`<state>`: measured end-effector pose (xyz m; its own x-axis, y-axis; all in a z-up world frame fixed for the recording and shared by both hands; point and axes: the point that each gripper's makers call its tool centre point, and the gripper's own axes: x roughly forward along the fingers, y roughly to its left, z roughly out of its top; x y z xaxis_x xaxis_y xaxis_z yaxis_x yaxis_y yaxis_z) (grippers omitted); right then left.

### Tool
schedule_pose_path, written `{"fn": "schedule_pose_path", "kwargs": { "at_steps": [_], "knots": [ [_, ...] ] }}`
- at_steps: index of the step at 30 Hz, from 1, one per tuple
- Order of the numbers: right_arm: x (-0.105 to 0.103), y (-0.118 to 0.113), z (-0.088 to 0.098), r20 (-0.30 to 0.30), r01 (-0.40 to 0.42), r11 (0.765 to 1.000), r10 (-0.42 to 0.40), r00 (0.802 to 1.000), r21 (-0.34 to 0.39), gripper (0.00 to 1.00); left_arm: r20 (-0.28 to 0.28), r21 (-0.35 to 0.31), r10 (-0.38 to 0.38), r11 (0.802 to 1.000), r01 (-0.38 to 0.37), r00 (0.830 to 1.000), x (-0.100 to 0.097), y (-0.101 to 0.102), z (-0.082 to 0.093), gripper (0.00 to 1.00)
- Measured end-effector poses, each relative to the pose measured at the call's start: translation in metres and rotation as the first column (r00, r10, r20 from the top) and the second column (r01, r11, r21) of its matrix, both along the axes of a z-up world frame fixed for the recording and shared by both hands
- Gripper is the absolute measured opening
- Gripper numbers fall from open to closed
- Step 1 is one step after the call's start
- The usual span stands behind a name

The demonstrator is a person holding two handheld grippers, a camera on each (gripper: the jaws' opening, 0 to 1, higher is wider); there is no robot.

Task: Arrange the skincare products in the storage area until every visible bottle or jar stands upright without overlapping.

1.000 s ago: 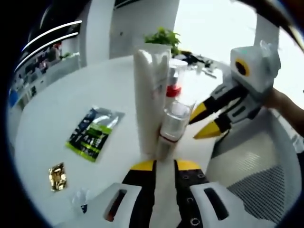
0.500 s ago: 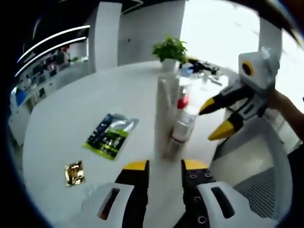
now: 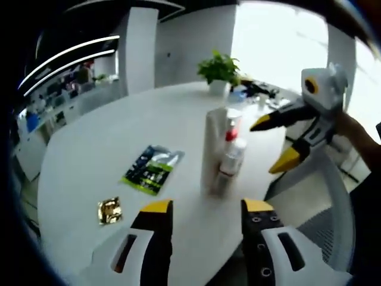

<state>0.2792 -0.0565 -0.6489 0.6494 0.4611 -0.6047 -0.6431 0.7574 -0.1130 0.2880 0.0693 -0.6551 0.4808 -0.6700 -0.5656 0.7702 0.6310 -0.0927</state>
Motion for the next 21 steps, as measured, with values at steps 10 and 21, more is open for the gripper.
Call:
{"fn": "schedule_pose_path", "kwargs": {
  "at_steps": [10, 21],
  "knots": [
    [-0.006, 0.006, 0.007, 0.017, -0.032, 0.999, 0.032, 0.999, -0.020, 0.66, 0.017, -0.021, 0.061, 0.998, -0.061, 0.998, -0.007, 0.019, 0.005, 0.43],
    [-0.016, 0.013, 0.012, 0.030, -0.039, 0.999, 0.039, 0.999, -0.017, 0.68, 0.029, -0.019, 0.092, 0.996, -0.091, 0.995, -0.018, 0.034, 0.008, 0.46]
  ]
}}
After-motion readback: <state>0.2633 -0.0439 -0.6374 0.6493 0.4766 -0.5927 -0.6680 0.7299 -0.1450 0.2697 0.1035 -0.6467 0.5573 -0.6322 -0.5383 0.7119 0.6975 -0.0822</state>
